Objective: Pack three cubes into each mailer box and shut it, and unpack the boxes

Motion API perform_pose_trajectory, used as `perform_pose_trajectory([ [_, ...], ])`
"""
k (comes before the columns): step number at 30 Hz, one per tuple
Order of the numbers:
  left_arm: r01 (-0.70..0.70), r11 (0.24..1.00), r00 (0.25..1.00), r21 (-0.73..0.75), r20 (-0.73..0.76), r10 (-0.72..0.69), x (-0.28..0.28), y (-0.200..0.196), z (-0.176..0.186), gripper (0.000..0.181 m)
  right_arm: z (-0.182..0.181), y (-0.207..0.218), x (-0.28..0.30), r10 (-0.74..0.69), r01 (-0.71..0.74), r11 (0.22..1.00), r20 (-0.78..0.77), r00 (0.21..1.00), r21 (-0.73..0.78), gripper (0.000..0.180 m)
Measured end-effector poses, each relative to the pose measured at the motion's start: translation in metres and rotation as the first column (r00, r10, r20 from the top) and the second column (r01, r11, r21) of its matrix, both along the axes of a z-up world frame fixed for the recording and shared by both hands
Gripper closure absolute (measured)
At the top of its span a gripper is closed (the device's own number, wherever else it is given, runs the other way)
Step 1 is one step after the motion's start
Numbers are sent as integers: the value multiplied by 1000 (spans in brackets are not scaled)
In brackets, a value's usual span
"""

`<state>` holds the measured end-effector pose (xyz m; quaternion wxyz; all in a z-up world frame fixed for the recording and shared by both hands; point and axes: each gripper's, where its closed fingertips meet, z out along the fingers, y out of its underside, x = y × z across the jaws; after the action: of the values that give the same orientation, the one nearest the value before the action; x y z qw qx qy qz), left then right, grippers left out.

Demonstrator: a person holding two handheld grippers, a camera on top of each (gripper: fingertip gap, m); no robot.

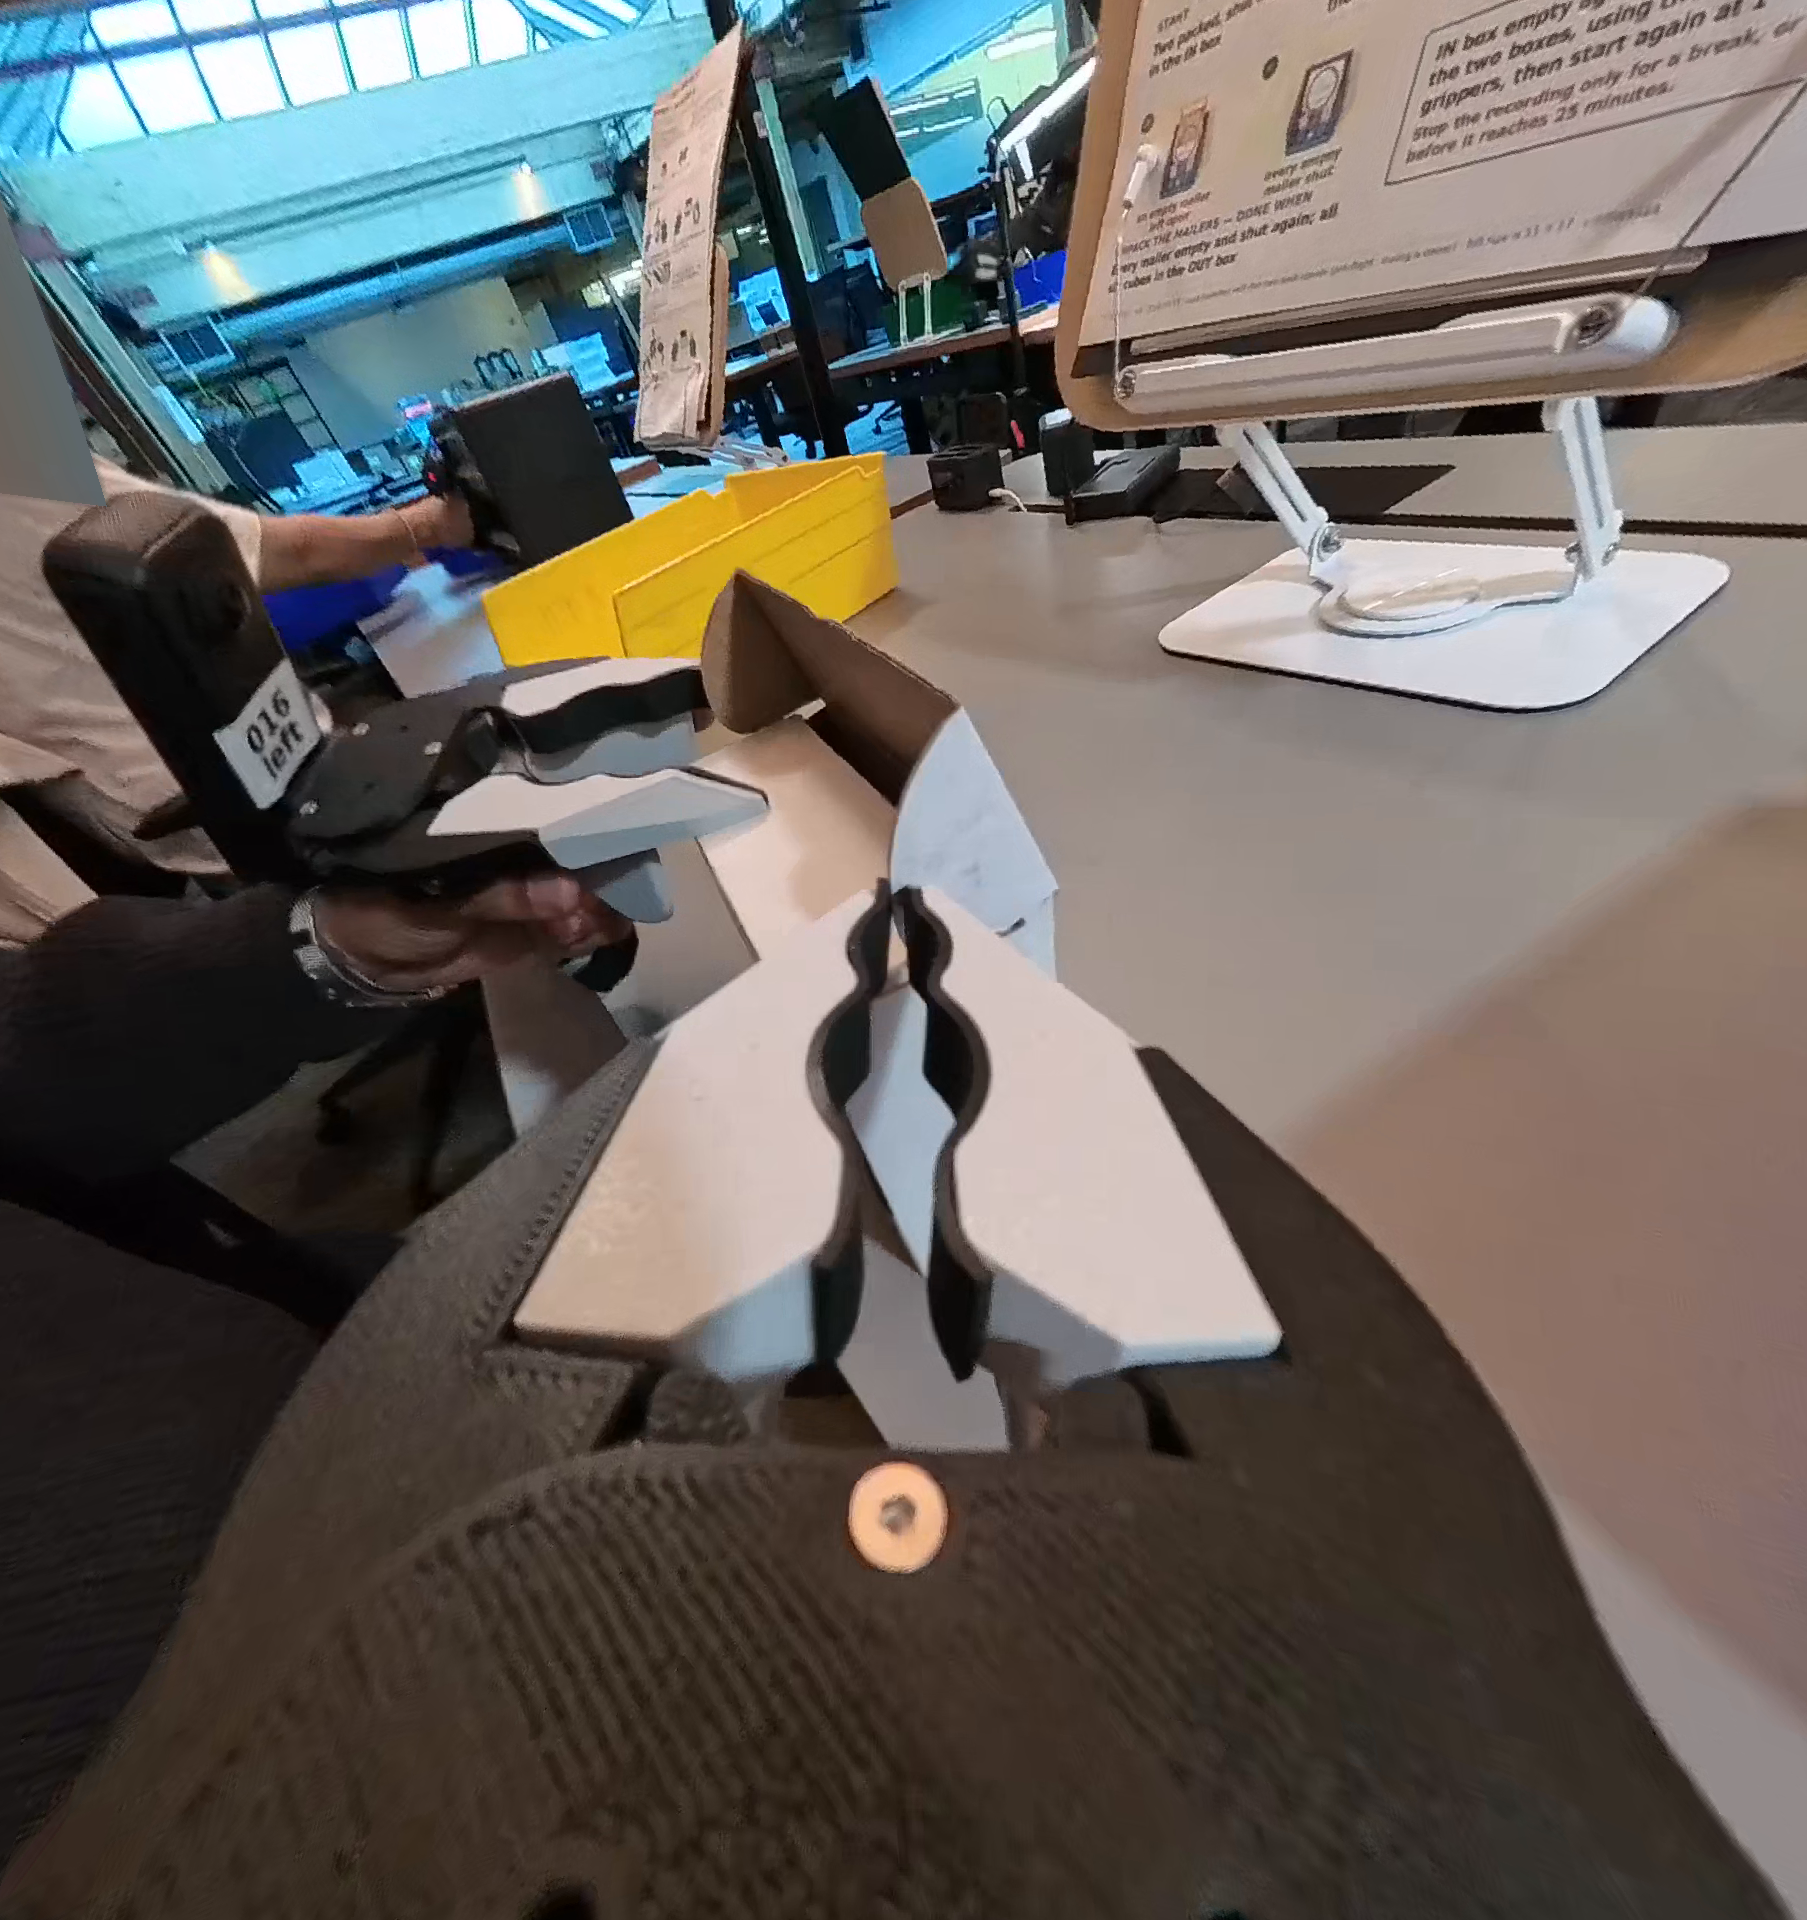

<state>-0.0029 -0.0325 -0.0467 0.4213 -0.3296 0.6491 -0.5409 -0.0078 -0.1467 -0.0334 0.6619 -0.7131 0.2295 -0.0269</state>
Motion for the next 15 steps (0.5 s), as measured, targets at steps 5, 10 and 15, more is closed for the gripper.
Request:
perform_pose_trajectory([
  [5, 7, 1000, 1000, 7, 8, -7, -1, 0, 0, 119, 0, 1, -3, 10, -7, 999, 80, 997, -38, 179],
  [10, 1, 1000, 1000, 14, 3, -1, 0, 1, 0, 123, -1, 2, -4, -3, 4, 1000, 33, 999, -11, 179],
  [15, -13, 1000, 1000, 5, -8, 13, 1, 9, 1, 143, 0, -2, 0, -30, 33, 999, 84, 996, -34, 180],
])
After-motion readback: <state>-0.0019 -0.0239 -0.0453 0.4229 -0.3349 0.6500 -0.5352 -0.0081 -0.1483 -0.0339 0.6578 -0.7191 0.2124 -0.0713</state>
